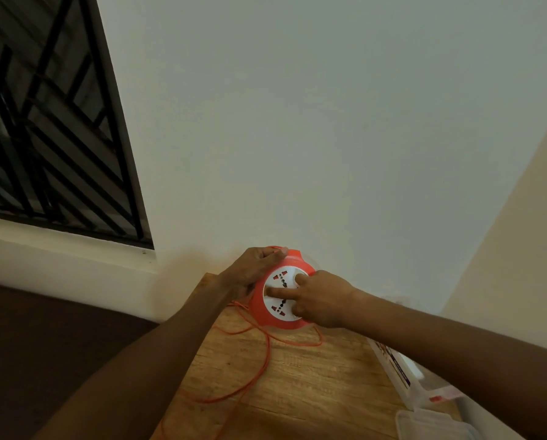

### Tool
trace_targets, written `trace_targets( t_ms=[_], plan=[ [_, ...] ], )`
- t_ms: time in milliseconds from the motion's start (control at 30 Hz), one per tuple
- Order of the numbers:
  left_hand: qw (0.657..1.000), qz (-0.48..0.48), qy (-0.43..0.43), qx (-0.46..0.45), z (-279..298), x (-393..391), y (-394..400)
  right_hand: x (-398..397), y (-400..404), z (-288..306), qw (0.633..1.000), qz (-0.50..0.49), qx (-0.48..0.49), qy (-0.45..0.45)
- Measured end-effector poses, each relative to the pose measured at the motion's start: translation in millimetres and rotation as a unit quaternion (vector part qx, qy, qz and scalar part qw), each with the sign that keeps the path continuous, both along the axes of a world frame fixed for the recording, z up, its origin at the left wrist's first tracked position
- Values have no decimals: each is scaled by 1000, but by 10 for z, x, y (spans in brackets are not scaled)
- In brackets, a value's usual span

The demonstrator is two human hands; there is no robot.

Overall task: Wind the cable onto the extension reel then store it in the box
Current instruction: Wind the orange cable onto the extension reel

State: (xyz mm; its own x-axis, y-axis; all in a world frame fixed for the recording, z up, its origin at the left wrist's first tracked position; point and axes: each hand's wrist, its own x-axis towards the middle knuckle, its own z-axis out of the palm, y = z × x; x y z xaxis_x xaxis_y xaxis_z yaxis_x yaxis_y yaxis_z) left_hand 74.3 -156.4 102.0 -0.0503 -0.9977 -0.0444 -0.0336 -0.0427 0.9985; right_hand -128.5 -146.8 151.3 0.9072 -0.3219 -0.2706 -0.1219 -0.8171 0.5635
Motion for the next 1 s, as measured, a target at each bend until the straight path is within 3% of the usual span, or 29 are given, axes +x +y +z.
trace_targets(
  t_ms=[133, 267, 500, 600, 700, 800, 1000],
  plan=[
    [1000, 4, 1, -2, -11, 9, -25, 30, 39, -61, 1000, -19, -18, 16],
    [999, 41, 28, -11, -17, -28, -16, 88, 38, -32, 988, -134, 27, -79],
    [998, 49, 24, -19, 14, -70, -11, 21, 31, -97, 970, -172, 66, -156],
    [998, 46, 36, -19, 7, -73, -23, -9, 29, -113, 972, -154, 48, -170],
    [998, 46, 36, -19, 26, -44, -30, -75, 10, -47, 985, -45, -5, -166],
    [998, 34, 38, -26, 62, -41, -24, -131, -14, -5, 989, 32, 20, -142],
    [999, 13, 39, -23, 97, -32, 9, -125, -12, 20, 995, -1, 17, -103]
  ],
)
